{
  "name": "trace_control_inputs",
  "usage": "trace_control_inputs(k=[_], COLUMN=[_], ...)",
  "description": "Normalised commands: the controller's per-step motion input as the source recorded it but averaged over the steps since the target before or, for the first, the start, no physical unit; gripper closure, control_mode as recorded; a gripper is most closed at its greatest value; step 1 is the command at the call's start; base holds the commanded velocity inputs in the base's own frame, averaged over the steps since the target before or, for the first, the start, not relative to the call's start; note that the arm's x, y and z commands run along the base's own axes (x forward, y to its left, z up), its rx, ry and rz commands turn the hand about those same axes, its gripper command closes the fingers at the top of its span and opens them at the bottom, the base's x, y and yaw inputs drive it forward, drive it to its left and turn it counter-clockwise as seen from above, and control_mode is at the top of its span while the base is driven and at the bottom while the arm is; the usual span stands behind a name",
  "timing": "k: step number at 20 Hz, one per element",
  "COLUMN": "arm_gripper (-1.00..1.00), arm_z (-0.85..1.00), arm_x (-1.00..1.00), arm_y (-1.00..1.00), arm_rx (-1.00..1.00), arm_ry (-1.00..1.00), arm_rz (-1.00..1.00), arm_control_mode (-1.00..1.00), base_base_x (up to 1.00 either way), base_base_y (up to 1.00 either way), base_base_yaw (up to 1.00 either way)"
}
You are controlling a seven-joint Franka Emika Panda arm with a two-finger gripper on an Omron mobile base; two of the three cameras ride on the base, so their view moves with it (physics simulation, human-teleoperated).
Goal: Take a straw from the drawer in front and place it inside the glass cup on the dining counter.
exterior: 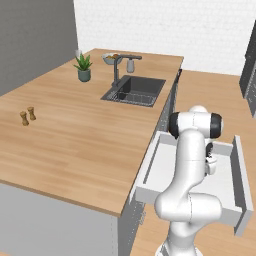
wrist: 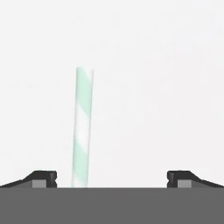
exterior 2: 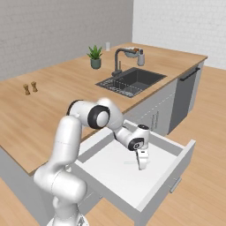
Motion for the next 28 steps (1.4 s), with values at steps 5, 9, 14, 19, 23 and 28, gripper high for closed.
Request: trace_control_inputs(k=[5, 9, 14, 19, 23, 28], arm_gripper=[-1.00, -1.00, -1.00, 1.00, 1.00, 1.00], arm_z=[-0.24, -0.25, -0.28, -0.29, -0.27, -0.12], arm_x=[0.10, 0.09, 0.08, 0.00, 0.00, 0.00], arm_y=[-0.03, 0.00, 0.00, 0.00, 0.00, -0.01], arm_rx=[0.00, 0.00, 0.00, 0.00, 0.00, 0.00], arm_ry=[0.00, 0.00, 0.01, 0.00, 0.00, -0.01], arm_rz=[0.00, 0.00, -0.01, 0.00, 0.00, 0.00], arm_control_mode=[-1.00, -1.00, -1.00, -1.00, -1.00, -1.00], base_base_x=[0.00, 0.00, 0.00, 0.00, 0.00, 0.00], base_base_y=[0.00, 0.00, 0.00, 0.00, 0.00, 0.00], base_base_yaw=[0.00, 0.00, 0.00, 0.00, 0.00, 0.00])
